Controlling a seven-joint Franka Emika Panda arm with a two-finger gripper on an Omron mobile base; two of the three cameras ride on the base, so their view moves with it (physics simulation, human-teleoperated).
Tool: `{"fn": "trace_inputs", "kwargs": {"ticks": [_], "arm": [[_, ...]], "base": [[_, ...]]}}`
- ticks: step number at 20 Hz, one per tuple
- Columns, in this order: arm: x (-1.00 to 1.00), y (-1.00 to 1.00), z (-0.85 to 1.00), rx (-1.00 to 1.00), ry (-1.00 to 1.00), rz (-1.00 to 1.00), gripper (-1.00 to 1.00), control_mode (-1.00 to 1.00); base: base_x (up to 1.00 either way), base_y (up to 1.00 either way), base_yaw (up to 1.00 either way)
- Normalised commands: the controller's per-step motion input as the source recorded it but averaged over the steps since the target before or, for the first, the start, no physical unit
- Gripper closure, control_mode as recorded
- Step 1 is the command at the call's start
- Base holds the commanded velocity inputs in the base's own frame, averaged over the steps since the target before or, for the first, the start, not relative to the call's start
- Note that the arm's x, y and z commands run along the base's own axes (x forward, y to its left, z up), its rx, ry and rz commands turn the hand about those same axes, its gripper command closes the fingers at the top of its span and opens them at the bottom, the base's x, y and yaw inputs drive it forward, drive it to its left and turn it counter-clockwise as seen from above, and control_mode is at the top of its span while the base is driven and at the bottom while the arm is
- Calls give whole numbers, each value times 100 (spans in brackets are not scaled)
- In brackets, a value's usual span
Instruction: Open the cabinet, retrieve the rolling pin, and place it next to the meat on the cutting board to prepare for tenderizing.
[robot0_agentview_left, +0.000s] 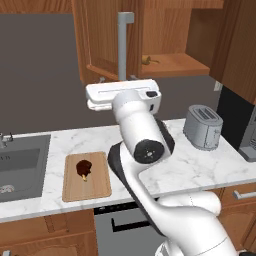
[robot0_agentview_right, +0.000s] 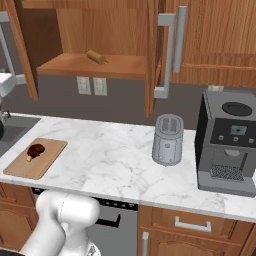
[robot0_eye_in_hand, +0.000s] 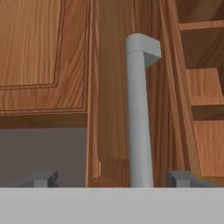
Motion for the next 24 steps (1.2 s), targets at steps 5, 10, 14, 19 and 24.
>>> {"fn": "trace_inputs", "kwargs": {"ticks": [5, 10, 14, 19, 24], "arm": [[-72, -3, 0, 15, -9, 3, -100, -100], [-65, -11, 7, 21, 0, 0, -100, -100], [-61, -30, 16, 23, 3, 0, -100, -100], [-56, -43, 20, 24, 6, 0, -100, -100], [-21, -52, 4, 17, 5, 0, -100, -100]], "base": [[0, 0, 0], [0, 0, 0], [0, 0, 0], [0, 0, 0], [0, 0, 0]]}}
